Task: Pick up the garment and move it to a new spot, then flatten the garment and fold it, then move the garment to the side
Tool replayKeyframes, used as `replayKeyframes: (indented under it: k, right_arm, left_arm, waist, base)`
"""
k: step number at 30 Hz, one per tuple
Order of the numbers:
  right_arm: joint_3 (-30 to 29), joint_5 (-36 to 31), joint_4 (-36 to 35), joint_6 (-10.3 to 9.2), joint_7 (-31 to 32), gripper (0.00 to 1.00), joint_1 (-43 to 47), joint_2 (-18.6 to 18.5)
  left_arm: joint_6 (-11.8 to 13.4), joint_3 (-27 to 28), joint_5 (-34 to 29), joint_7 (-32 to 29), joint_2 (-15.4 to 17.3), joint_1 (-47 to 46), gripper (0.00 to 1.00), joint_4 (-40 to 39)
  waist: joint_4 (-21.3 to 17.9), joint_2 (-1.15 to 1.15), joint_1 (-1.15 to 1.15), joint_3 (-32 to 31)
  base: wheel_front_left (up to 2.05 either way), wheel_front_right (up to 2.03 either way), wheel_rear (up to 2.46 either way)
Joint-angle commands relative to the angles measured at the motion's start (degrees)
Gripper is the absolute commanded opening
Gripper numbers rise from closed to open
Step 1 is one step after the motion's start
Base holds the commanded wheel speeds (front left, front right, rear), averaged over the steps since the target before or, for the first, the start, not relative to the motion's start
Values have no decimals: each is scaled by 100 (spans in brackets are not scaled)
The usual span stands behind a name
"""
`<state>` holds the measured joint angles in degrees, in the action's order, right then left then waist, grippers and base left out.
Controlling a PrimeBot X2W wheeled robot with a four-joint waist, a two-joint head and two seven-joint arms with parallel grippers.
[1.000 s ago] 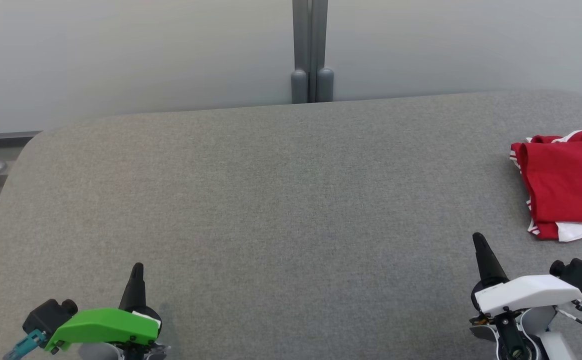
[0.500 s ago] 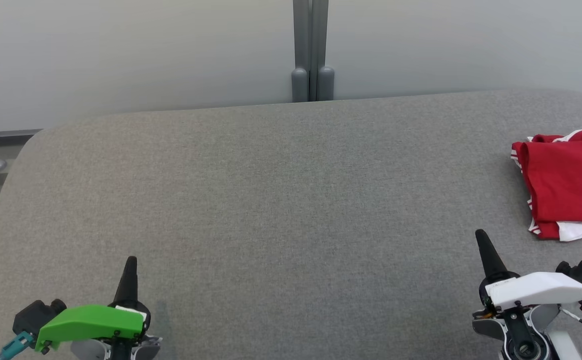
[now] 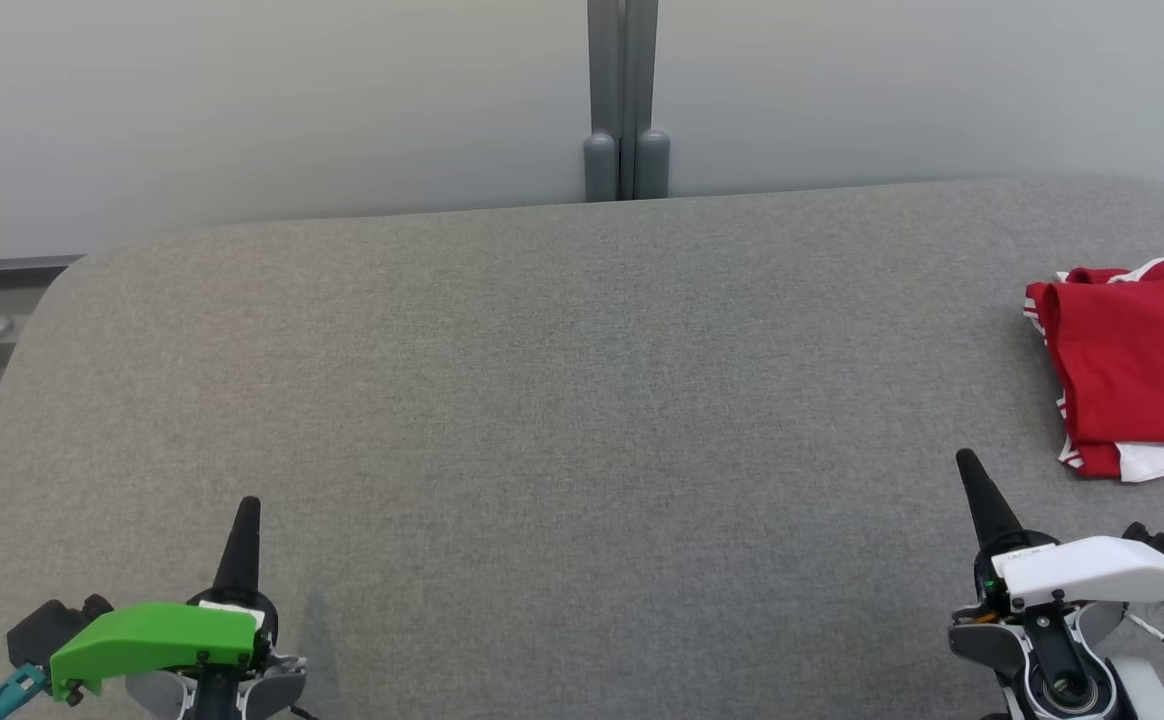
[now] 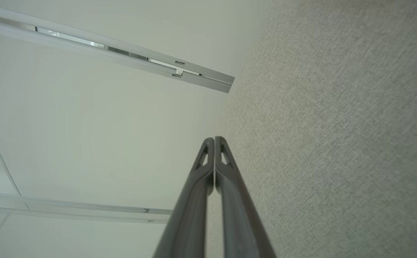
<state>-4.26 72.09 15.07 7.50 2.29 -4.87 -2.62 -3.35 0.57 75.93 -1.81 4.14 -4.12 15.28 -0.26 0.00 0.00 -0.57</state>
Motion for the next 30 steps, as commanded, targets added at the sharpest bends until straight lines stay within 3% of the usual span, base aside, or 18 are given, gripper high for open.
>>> replayKeyframes:
  k: [1, 30]
  right_arm:
    - [-23, 155, -63, 1, 38, 0, -93, -29]
    - [-172, 1464, -105, 0, 325, 0, -147, -34]
  left_arm:
    - [-59, 74, 138, -36, -19, -142, 0, -47]
    - [-323, 455, 1189, -354, -90, -215, 0, -111]
  waist:
    - [1, 0, 0, 3]
    - [17, 0, 0, 49]
  base:
    - [0, 0, 0]
    - [0, 0, 0]
